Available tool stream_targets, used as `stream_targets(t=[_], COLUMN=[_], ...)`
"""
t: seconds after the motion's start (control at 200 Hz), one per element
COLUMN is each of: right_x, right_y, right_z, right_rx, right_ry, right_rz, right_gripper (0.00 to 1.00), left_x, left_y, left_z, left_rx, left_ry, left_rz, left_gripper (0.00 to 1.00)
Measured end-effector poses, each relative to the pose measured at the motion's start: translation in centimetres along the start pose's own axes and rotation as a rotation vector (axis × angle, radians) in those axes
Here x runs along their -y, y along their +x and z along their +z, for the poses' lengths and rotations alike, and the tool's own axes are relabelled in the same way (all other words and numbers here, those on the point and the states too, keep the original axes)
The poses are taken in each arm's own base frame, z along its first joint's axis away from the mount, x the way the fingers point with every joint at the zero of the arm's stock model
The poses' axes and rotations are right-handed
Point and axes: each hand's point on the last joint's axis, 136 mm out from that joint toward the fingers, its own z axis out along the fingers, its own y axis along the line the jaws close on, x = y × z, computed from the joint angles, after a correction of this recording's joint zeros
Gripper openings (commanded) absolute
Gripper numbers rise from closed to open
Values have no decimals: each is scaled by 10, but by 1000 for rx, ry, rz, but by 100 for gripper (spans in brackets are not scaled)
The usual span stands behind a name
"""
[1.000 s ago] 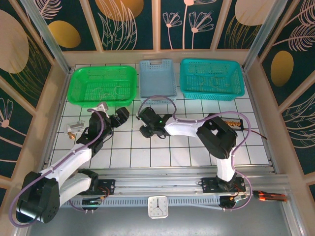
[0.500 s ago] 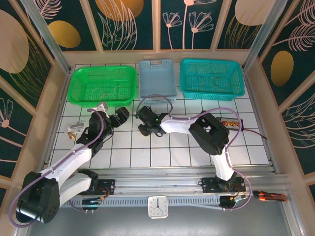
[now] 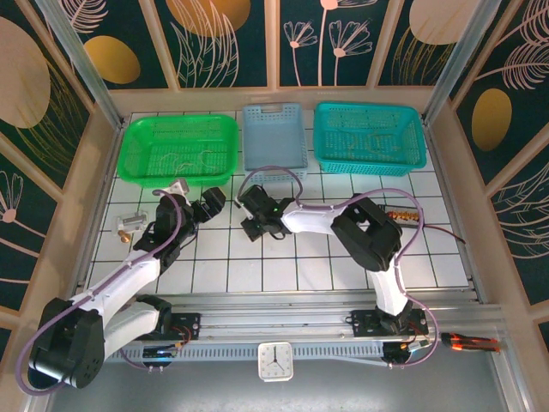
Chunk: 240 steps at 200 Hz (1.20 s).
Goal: Untangle the cables
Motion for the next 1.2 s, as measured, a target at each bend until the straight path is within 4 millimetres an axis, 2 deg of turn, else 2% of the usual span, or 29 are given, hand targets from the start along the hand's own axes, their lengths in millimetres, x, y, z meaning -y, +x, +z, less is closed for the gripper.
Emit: stream_targets(t=[0.115,0.19,0.55,0.801,0.991,1.201], right_x=[-8,-12,-3,3,7,8], right_y=[6,1,-64,-86,-97,-90], right_z=[-10,-22,-111,-157,-174,-169], right_rx=[-9,6,258,384,452,448], right_ry=[-55,-101,-343,-475,-532,-559], right_rz=[8,26,215,304,350,395], right_gripper=[0,0,0,0,0,0], left_x=[-1,-1,0,10,19,30], left_y=[1,1,2,11,23,44], left_z=[1,1,1,5,10,14], left_rx=[-2,-3,-12,-59,-125,-196], left_ry=[-3,-4,3,61,121,175], left_rz=[0,0,1,9,21,39], left_gripper=[99,99,99,99,99,99])
